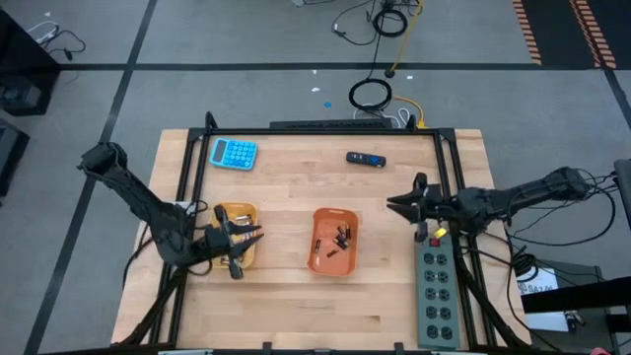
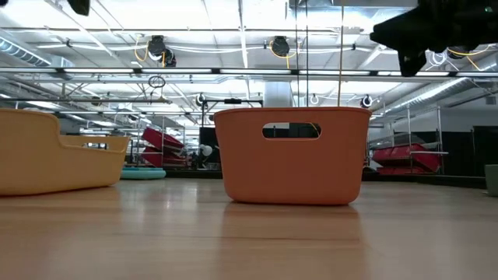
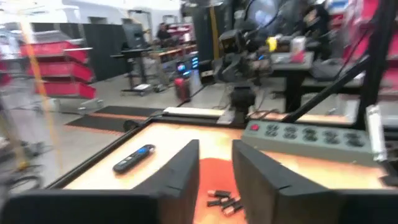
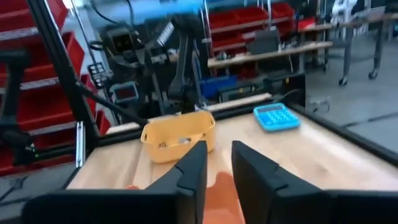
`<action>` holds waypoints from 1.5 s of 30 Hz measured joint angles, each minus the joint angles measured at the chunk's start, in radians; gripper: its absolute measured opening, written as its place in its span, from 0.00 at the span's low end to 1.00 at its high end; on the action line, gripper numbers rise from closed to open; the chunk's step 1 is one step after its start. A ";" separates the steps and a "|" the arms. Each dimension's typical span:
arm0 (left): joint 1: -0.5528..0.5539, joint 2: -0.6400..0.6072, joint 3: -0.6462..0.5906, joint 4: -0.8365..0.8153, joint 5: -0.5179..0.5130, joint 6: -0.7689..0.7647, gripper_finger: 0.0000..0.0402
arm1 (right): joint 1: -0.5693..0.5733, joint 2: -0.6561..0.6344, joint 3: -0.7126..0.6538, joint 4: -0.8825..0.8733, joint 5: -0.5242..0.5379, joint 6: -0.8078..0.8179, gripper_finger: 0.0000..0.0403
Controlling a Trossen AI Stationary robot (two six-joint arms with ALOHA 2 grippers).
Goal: Sort batteries
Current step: Return to Home Position
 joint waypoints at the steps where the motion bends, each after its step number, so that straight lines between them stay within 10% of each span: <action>1: 0.014 -0.033 -0.020 0.002 0.033 -0.001 0.23 | -0.016 -0.036 -0.014 -0.004 -0.014 -0.014 0.16; 7: 0.089 -0.268 -0.160 0.003 0.143 -0.048 0.02 | -0.110 -0.214 -0.035 -0.023 -0.052 -0.071 0.03; 26: 0.106 -0.622 -0.496 0.044 0.188 -0.111 0.01 | -0.330 -0.513 -0.036 -0.371 -0.133 -0.188 0.00; 36: 0.190 -0.828 -0.496 0.003 0.329 0.039 0.01 | -0.362 -0.512 -0.233 0.138 -0.207 -0.260 0.00; 45: 0.419 -0.966 -0.497 -0.241 0.492 -0.097 0.01 | -0.386 -0.510 -0.241 0.168 -0.228 -0.327 0.00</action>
